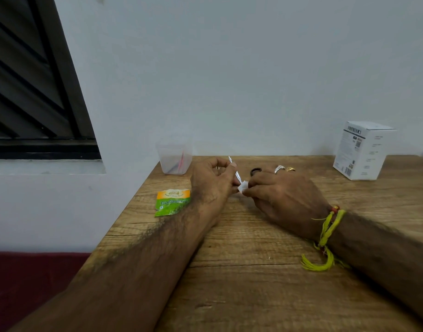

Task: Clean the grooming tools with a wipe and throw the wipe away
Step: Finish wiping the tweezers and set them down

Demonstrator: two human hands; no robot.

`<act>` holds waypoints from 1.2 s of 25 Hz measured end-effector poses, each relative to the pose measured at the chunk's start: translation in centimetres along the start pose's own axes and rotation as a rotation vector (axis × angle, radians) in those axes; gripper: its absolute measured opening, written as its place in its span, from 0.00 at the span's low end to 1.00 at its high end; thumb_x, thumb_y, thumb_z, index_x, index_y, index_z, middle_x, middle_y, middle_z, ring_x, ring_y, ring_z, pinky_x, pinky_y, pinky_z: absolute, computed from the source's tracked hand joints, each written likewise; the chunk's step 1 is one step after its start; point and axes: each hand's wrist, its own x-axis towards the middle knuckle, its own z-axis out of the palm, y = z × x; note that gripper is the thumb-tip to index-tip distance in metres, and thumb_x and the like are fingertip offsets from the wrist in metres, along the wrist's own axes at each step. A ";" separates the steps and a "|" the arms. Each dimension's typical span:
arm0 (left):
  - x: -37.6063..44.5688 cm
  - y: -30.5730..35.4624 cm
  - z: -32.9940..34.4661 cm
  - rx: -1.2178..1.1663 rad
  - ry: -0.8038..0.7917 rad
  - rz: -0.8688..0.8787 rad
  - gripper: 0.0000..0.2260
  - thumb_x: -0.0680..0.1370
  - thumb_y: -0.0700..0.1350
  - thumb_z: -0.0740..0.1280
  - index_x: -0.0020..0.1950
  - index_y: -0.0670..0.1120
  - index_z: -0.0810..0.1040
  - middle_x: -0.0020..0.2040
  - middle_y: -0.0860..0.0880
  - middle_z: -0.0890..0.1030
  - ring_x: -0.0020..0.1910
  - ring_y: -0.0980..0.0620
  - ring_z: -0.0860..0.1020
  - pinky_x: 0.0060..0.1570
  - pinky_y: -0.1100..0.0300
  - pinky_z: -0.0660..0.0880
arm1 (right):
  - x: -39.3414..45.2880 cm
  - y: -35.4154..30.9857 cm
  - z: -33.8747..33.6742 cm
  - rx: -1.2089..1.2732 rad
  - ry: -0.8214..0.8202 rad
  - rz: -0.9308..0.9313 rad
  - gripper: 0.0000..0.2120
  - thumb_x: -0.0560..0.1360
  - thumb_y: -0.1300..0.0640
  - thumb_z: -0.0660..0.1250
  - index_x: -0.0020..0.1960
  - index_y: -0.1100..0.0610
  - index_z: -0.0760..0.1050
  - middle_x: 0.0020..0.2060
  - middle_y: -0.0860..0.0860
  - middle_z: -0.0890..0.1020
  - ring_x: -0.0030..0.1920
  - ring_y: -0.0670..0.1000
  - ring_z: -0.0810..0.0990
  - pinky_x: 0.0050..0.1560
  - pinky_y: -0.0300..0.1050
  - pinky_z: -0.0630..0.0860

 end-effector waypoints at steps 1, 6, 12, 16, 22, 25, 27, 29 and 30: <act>0.0 0.1 -0.1 -0.011 0.005 -0.003 0.05 0.79 0.37 0.70 0.43 0.41 0.79 0.32 0.44 0.81 0.29 0.51 0.81 0.30 0.61 0.80 | 0.0 0.0 0.0 0.010 0.019 0.004 0.08 0.74 0.61 0.70 0.51 0.53 0.85 0.47 0.50 0.85 0.39 0.59 0.82 0.36 0.52 0.77; 0.1 0.3 -0.3 -0.013 0.015 -0.007 0.04 0.80 0.38 0.69 0.48 0.38 0.79 0.35 0.42 0.82 0.30 0.50 0.81 0.31 0.58 0.81 | -0.1 0.3 0.4 0.090 0.055 0.030 0.08 0.73 0.62 0.71 0.50 0.53 0.85 0.46 0.49 0.85 0.42 0.58 0.83 0.39 0.52 0.78; -0.5 0.8 -0.2 -0.114 -0.083 -0.045 0.02 0.81 0.37 0.67 0.49 0.40 0.77 0.39 0.40 0.83 0.33 0.48 0.83 0.30 0.63 0.80 | -0.1 1.5 0.8 0.528 0.387 0.466 0.07 0.73 0.65 0.74 0.49 0.57 0.86 0.41 0.48 0.84 0.41 0.45 0.81 0.40 0.43 0.79; -0.9 0.2 0.6 -0.080 -0.215 -0.062 0.02 0.81 0.37 0.68 0.50 0.39 0.79 0.37 0.46 0.84 0.34 0.51 0.84 0.39 0.59 0.83 | 0.1 1.3 0.7 0.667 0.429 0.628 0.07 0.73 0.65 0.73 0.47 0.56 0.86 0.40 0.45 0.84 0.41 0.42 0.82 0.39 0.35 0.77; -1.3 -0.1 1.2 -0.027 -0.277 -0.074 0.04 0.81 0.37 0.67 0.48 0.41 0.81 0.36 0.46 0.83 0.35 0.54 0.82 0.45 0.57 0.83 | 0.5 1.2 0.7 0.828 0.409 0.789 0.06 0.74 0.63 0.73 0.48 0.56 0.86 0.41 0.49 0.86 0.42 0.48 0.85 0.45 0.47 0.82; -1.5 -0.3 1.3 0.094 -0.290 -0.023 0.07 0.82 0.38 0.65 0.48 0.44 0.82 0.36 0.46 0.81 0.36 0.53 0.80 0.43 0.60 0.81 | 0.6 1.0 0.6 0.789 0.388 0.787 0.05 0.74 0.62 0.72 0.48 0.55 0.86 0.40 0.48 0.86 0.42 0.47 0.85 0.47 0.47 0.82; -1.8 -0.5 1.4 0.176 -0.295 0.018 0.09 0.83 0.38 0.64 0.49 0.44 0.83 0.36 0.47 0.81 0.36 0.54 0.79 0.43 0.61 0.81 | 0.6 0.9 0.7 0.793 0.348 0.781 0.06 0.74 0.62 0.72 0.47 0.55 0.86 0.39 0.48 0.86 0.42 0.46 0.85 0.48 0.46 0.82; -2.0 -0.5 1.5 0.300 -0.297 0.076 0.08 0.82 0.38 0.65 0.50 0.43 0.84 0.37 0.47 0.82 0.36 0.53 0.80 0.45 0.56 0.82 | 0.6 0.9 0.8 0.821 0.300 0.779 0.06 0.74 0.63 0.72 0.47 0.55 0.86 0.39 0.47 0.87 0.42 0.46 0.85 0.48 0.46 0.82; -2.0 -0.4 1.4 0.406 -0.310 0.144 0.07 0.81 0.39 0.66 0.50 0.44 0.85 0.37 0.47 0.83 0.36 0.51 0.81 0.45 0.55 0.81 | 0.5 0.9 0.9 0.831 0.282 0.776 0.06 0.74 0.63 0.71 0.47 0.55 0.86 0.39 0.47 0.87 0.42 0.45 0.85 0.47 0.44 0.82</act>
